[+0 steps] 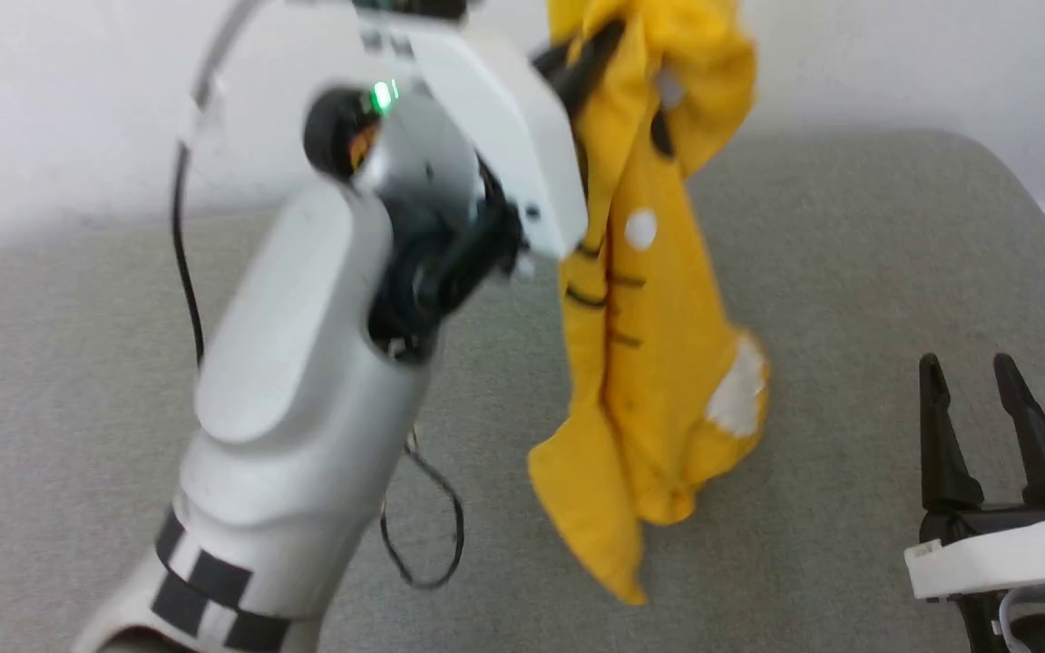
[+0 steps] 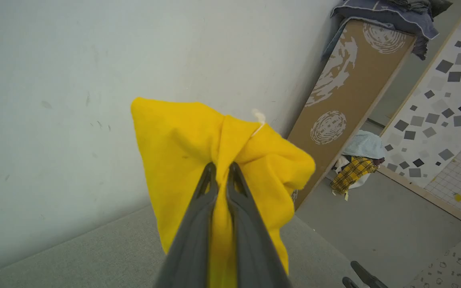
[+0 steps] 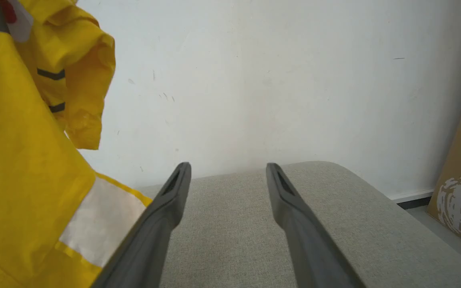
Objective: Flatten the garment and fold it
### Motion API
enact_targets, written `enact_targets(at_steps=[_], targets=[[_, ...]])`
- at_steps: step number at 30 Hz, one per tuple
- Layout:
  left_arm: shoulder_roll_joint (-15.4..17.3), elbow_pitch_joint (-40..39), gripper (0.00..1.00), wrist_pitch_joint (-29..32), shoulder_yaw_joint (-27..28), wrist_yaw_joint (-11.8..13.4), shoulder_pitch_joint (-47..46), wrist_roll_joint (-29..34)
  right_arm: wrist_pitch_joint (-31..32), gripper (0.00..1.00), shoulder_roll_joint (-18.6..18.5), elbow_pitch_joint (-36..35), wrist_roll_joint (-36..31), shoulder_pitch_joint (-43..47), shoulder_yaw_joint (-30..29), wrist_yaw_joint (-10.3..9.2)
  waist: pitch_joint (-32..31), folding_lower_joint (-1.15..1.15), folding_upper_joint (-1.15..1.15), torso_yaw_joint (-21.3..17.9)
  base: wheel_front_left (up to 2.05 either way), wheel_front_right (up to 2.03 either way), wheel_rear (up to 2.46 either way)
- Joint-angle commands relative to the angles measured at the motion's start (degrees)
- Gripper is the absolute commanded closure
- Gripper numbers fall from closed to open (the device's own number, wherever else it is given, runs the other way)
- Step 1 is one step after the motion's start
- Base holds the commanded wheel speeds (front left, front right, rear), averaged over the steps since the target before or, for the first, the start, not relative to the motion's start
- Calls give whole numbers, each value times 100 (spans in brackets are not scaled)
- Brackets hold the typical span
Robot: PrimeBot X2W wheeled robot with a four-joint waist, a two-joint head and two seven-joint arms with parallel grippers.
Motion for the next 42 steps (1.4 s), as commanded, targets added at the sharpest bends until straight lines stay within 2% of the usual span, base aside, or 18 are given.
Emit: enact_targets(at_steps=[1, 8, 16, 17, 18, 19, 26, 30, 33, 36, 40, 41, 42], targets=[[-8, 139, 100, -204, -78, 22, 294, 35, -38, 0, 17, -6, 62, -88, 25, -10, 266, -1, 0, -209, 0, 0, 0], [80, 1151, 100, -926, -257, -5, 1294, 220, -119, 0, 17, 144, 93, -293, 106, -10, 638, -1, 0, -363, 0, 0, 0], [143, 2420, 100, -1222, -329, 201, 1772, 345, -74, 0, 17, 194, 30, -415, 149, -10, 957, -1, 0, -266, 0, 0, 0], [135, 2515, 85, -1281, -334, 212, 1763, 358, -60, 0, 17, 192, 19, -426, 159, -10, 982, -1, 0, -233, 0, 0, 0], [125, 2585, 56, -1349, -347, 198, 1741, 370, -48, 0, 17, 189, 13, -435, 166, -10, 1001, -1, 0, -193, 0, 0, 0], [108, 2627, 0, -1444, -335, 173, 1714, 350, -37, 0, 17, 187, 9, -442, 171, -10, 1008, -1, 0, -150, 0, 0, 0], [44, 2487, 0, -2191, -254, -117, 1469, 252, 14, 0, 17, 226, -14, -418, 193, -10, 774, -1, 0, 132, 0, 0, 0], [178, 1921, 0, -2697, -91, -270, 1586, 213, 55, 0, 17, 257, -15, -295, 180, -10, 520, -1, 0, 226, 0, 0, 0], [394, 1271, 0, -3130, 96, -310, 1917, 206, 67, 0, 17, 262, -11, -183, 158, -10, 341, -1, 0, 255, 0, 0, 0], [732, 563, 0, -3563, 257, -222, 2459, 364, 81, 0, 17, 262, -3, -66, 137, -10, 201, -1, 0, 255, 0, 0, 0], [1191, -303, 0, -4174, 567, 127, 3398, 692, 97, 0, 17, 240, 12, 122, 91, -10, 85, -1, 0, 233, 0, 0, 0], [1191, -303, 0, -4174, 567, 127, 3398, 692, 97, 0, 17, 240, 12, 122, 91, -10, 85, -1, 0, 233, 0, 0, 0], [1276, -505, 0, -4289, 665, 248, 3659, 775, 102, 0, 17, 237, 17, 165, 76, -10, 71, -1, 0, 230, 0, 0, 0]])
